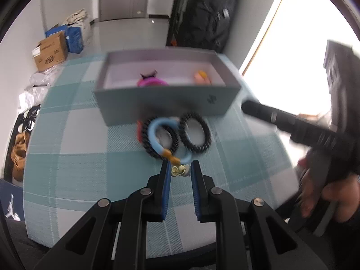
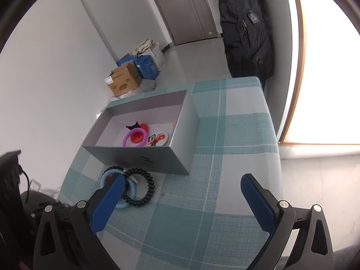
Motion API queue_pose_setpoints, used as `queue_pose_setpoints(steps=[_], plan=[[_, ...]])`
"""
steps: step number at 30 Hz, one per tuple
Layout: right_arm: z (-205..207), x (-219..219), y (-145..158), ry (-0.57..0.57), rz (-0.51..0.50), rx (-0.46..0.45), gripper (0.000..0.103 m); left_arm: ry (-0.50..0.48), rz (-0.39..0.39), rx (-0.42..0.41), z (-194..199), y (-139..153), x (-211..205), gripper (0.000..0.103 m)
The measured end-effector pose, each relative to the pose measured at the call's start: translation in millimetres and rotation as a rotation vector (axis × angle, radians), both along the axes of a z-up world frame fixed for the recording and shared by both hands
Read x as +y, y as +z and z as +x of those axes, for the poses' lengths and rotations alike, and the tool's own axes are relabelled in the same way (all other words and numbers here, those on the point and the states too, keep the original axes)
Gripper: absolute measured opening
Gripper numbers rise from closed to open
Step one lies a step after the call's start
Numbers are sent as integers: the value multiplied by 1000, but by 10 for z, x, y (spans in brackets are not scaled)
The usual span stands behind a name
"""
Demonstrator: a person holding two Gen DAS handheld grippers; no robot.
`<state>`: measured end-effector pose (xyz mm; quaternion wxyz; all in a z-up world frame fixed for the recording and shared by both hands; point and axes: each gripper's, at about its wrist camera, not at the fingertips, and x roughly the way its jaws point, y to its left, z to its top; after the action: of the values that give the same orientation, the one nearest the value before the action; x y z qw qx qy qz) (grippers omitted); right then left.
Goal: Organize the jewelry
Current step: 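Withdraw both tools from the box toward the remaining bracelets and charm, then grasp the yellow charm with the left tool while the right tool grasps a black coiled hair tie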
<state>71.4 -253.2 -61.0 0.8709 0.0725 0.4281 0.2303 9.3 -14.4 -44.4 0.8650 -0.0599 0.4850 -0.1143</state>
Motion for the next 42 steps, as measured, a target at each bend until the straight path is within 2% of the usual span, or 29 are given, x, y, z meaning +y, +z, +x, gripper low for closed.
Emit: queue_pose_setpoints(steps=[4,7,13,18,28,32,42], plan=[[-8,91,-48,36,-15,14,103,68,-66,-30,31,105,209,13],[-43,234,-77,78,-67,0,103,117,-123,-41,90,154,375,13],[-130,532,-151,188,-106,-15,101,172,-181,-43,139,150,559,13],[-135,722,-252,225,-145,6,89,161,-194,-42,159,145,596,13],[-82,882,-330,241,-205,-9,71,175,-207,-25,140,129,676,13],[-72,883,-341,244,-213,-16,52,178,-208,-23,145,121,680,13],[-91,806,-264,244,-176,-24,49,177,-191,-18,135,98,665,13]])
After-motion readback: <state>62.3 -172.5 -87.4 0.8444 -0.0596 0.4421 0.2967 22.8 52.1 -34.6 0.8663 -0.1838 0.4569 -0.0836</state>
